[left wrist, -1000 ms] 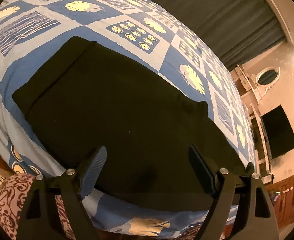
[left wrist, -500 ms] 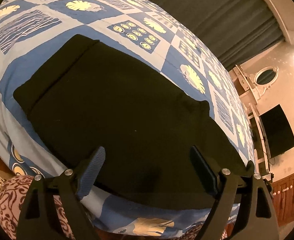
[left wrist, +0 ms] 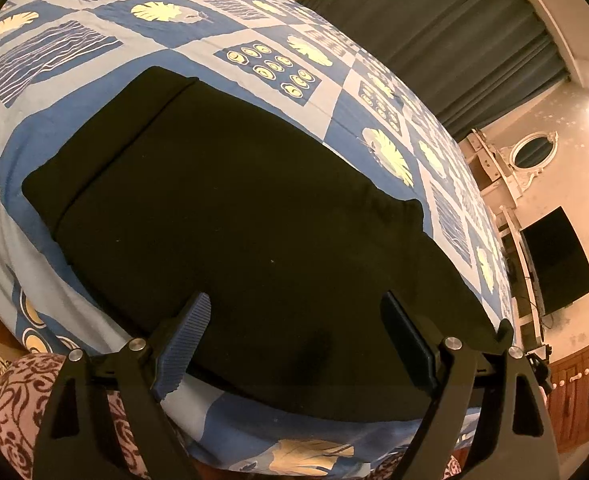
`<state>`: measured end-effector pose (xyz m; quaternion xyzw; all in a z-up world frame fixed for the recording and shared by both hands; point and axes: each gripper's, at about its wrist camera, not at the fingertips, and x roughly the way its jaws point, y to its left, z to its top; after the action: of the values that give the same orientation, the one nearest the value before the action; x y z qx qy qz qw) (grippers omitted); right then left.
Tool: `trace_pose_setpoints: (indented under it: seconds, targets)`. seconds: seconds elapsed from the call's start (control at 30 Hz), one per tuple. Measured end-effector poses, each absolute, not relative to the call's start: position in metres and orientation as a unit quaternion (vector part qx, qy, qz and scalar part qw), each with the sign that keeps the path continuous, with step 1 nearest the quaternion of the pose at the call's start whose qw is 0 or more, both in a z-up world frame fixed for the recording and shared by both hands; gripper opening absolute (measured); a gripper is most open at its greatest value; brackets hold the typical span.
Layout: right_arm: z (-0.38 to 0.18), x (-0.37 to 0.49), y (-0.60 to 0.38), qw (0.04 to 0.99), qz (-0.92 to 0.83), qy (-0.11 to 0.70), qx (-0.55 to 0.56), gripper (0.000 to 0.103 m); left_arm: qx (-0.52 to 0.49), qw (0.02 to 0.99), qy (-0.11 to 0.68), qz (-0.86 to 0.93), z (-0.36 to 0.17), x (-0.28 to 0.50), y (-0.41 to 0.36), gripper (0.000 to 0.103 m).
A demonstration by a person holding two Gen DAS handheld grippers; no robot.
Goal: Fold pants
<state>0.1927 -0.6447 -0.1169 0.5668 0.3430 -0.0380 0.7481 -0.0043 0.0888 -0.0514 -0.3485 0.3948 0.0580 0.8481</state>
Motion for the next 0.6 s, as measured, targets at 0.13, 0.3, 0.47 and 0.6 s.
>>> trace_pose_setpoints:
  seconds: [0.13, 0.3, 0.47, 0.6]
  targets:
    - [-0.11, 0.198, -0.64, 0.757, -0.036, 0.346, 0.553, 0.006, -0.349, 0.848, 0.395, 0.057, -0.051, -0.005, 0.088, 0.086]
    - [-0.069, 0.181, -0.633, 0.788, -0.011, 0.306, 0.534, 0.006, -0.35, 0.848, 0.395, 0.057, -0.052, -0.005, 0.089, 0.086]
    - [-0.026, 0.137, -0.644, 0.814, 0.004, 0.272, 0.513, 0.006, -0.36, 0.846, 0.391, 0.054, -0.053, -0.007, 0.092, 0.086]
    - [-0.048, 0.088, -0.667, 0.8, -0.026, 0.283, 0.528, 0.006, -0.361, 0.846, 0.389, 0.047, -0.053, -0.011, 0.091, 0.086]
